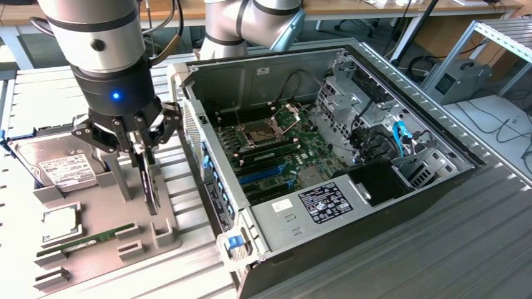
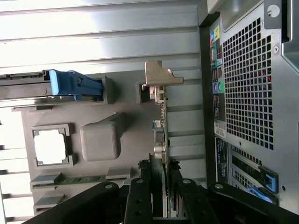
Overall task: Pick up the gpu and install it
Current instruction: 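Pick up the gpu and move the gpu toward the slot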
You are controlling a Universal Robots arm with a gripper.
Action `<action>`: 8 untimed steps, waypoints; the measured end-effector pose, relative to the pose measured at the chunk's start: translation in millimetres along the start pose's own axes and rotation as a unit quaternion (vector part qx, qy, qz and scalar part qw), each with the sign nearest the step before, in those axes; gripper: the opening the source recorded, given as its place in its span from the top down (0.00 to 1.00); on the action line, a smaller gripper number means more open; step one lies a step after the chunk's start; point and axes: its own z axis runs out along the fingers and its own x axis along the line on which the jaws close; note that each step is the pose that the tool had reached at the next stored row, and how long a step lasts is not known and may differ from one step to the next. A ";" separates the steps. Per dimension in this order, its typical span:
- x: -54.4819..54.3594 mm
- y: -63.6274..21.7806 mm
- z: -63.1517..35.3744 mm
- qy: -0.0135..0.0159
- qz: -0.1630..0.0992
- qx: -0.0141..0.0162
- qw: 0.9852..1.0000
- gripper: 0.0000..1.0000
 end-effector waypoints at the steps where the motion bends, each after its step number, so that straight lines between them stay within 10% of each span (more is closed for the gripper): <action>1: 0.0 0.0 -0.3 0.000 0.000 0.000 1.000 0.73; 8: -0.1 0.0 -2.0 0.000 0.000 0.000 1.000 0.73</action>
